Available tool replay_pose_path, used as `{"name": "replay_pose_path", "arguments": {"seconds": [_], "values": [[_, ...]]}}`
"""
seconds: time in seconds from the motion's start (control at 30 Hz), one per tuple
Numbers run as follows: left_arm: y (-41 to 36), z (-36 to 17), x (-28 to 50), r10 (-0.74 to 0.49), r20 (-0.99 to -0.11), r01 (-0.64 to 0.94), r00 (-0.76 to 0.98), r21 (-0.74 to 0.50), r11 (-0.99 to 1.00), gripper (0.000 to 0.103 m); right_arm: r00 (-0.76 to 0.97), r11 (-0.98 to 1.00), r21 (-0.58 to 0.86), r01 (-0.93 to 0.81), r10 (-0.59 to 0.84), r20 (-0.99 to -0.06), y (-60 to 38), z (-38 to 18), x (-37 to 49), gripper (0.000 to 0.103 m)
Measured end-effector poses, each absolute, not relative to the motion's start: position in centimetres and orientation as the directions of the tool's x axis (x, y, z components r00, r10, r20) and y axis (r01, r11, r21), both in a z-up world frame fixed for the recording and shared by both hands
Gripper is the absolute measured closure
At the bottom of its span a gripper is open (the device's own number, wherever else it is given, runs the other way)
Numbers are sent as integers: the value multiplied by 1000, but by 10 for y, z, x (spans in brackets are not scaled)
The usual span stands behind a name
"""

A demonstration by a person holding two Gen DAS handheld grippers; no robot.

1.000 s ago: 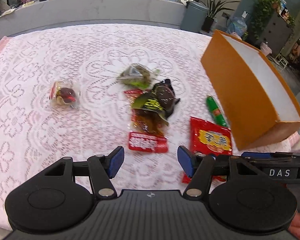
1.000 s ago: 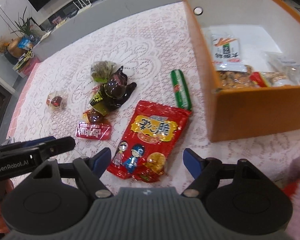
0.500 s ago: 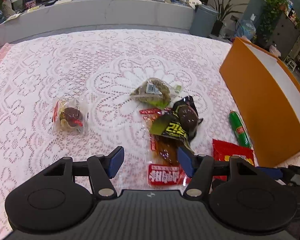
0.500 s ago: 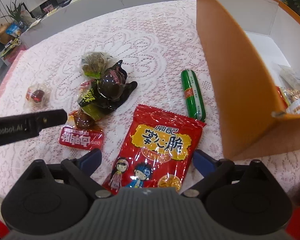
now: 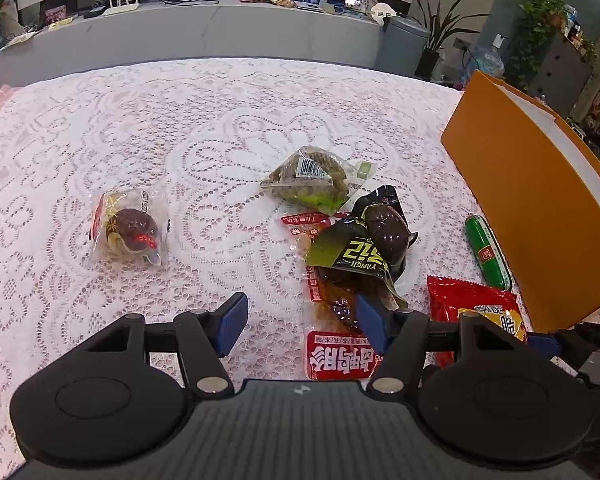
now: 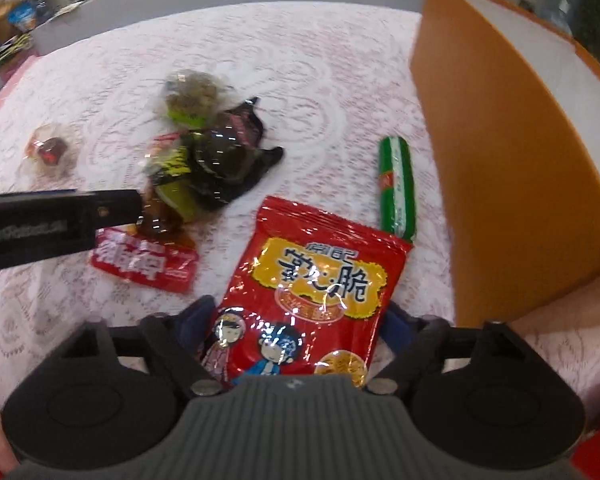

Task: Organize snacks
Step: 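Grasp the red spicy-strip bag with the right gripper while the left tool approaches the braised-egg pack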

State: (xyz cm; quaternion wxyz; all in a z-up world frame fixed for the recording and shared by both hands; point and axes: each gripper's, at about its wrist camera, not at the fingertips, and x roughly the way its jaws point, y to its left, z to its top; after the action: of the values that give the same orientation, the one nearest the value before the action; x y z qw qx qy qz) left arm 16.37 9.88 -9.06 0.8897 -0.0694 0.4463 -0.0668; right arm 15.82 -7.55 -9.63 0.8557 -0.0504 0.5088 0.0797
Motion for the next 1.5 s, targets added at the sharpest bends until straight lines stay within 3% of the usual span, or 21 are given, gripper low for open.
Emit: {"name": "replay_pose_path", "arguments": {"seconds": [0.33,0.53,0.77,0.97,1.03,1.2,1.5], "values": [[98,-99,169,-226,-773,68,593,-232,970,28,622,957,-157,-246,32,-782,-69,-81,152,29],[94,-107,172,-222,-768,73,601,-224,972,25,539,971,-39,-236,98,-836,-81,-92,163,29],[70,-112,171,-162,-744,146,648,-88,985,25,518,975,-30,-219,90,-851,-80,-100,162,28],[60,-116,172,-142,-729,164,669,-42,986,25,511,979,-9,-203,98,-854,-84,-100,164,28],[59,-116,171,-140,-727,172,672,-31,985,27,513,979,-12,-203,96,-853,-83,-100,163,28],[61,-112,168,-176,-735,190,655,-64,980,51,514,980,-12,-199,94,-853,-84,-100,164,28],[72,-102,161,-193,-748,134,635,-139,981,54,515,981,1,-196,104,-851,-86,-100,163,28]]}}
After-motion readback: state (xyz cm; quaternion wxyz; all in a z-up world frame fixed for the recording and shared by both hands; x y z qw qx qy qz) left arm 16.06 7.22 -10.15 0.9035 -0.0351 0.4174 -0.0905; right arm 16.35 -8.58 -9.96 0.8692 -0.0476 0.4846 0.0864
